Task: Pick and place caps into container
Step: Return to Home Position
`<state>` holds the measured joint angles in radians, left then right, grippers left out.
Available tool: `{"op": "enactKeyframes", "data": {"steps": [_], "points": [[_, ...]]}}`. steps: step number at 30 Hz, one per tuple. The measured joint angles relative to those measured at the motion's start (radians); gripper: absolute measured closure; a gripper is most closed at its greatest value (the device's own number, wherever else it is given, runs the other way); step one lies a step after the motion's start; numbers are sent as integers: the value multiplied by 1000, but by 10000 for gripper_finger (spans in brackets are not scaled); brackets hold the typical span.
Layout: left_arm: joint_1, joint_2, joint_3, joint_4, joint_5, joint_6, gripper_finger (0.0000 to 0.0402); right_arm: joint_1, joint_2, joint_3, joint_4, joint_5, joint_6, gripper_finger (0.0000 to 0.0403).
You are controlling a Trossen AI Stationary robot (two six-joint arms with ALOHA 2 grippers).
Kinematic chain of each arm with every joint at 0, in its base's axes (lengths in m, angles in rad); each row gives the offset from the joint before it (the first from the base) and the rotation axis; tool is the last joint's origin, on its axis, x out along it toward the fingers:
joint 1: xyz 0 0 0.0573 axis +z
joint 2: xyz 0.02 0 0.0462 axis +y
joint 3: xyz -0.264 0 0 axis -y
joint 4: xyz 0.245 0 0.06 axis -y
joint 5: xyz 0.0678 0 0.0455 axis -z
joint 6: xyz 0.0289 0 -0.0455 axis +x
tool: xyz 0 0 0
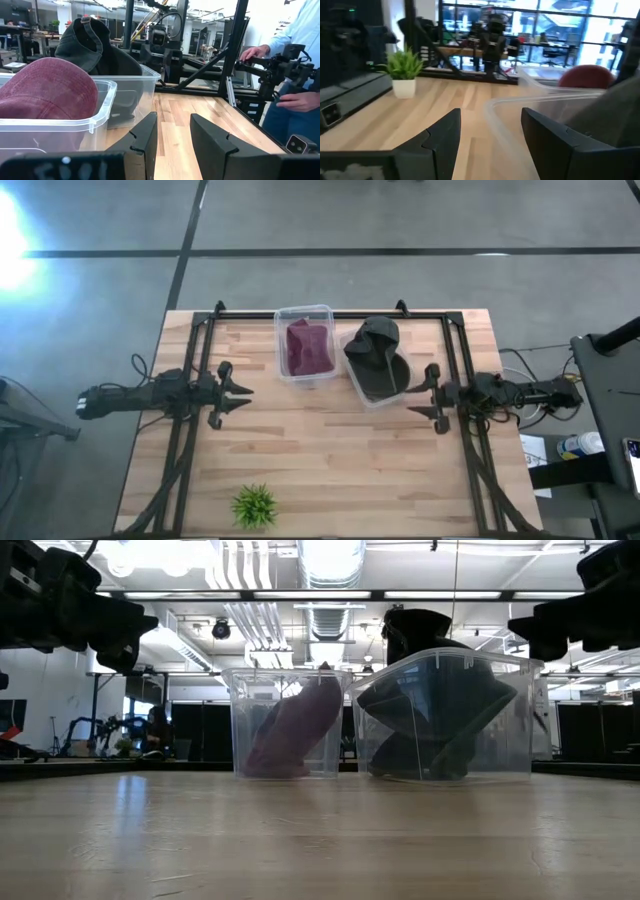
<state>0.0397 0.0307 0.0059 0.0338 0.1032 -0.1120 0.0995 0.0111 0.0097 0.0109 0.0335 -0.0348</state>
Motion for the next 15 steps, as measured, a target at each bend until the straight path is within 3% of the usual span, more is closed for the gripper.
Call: {"op": "enactKeyframes", "data": {"steps": [5, 15], "points": [[0, 0, 0, 0, 0, 0, 291, 8, 0, 0, -1, -19, 12, 198], [0, 0, 0, -1, 0, 0, 291, 8, -2, 0, 1, -16, 220, 197]]}}
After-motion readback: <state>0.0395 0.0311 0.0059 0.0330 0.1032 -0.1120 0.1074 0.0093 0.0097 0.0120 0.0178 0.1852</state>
